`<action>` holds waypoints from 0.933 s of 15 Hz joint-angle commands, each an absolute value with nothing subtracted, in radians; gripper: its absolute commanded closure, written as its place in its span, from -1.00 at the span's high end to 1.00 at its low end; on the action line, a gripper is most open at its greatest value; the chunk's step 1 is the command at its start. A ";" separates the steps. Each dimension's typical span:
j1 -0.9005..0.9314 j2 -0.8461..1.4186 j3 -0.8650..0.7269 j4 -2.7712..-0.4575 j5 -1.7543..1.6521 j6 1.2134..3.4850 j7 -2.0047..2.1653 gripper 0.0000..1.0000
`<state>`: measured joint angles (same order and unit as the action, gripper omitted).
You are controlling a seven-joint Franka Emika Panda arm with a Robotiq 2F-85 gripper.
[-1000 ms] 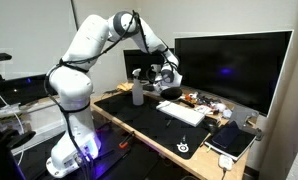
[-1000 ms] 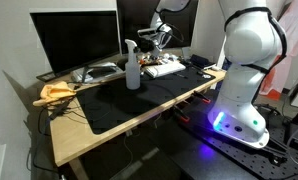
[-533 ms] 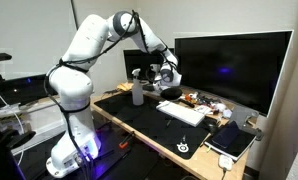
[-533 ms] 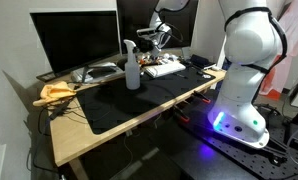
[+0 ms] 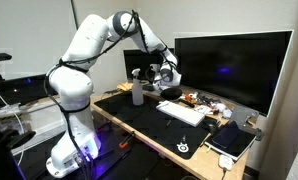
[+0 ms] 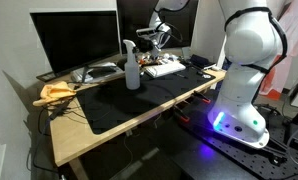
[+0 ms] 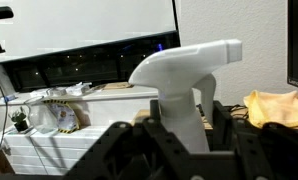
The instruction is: Pick up the white spray bottle then set it back down again
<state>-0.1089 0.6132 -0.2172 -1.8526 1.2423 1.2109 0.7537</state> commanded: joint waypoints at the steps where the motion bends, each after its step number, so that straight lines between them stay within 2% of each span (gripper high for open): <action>1: -0.104 0.583 -0.215 -1.882 1.230 1.260 0.759 -0.44; 5: -0.106 0.580 -0.215 -1.885 1.227 1.255 0.756 -0.44; 6: -0.107 0.579 -0.216 -1.885 1.227 1.254 0.755 -0.38; 7: -0.107 0.579 -0.216 -1.885 1.225 1.254 0.755 -0.24; 8: -0.108 0.580 -0.216 -1.885 1.224 1.253 0.756 0.07; 9: -0.108 0.580 -0.216 -1.885 1.223 1.252 0.755 0.19; 10: -0.109 0.580 -0.216 -1.884 1.223 1.251 0.754 0.47; 13: -0.110 0.580 -0.217 -1.884 1.219 1.257 0.754 0.85; 14: -0.111 0.580 -0.217 -1.885 1.216 1.263 0.754 0.89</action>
<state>-0.1097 0.6112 -0.2187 -1.8533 1.2302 1.2259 0.7516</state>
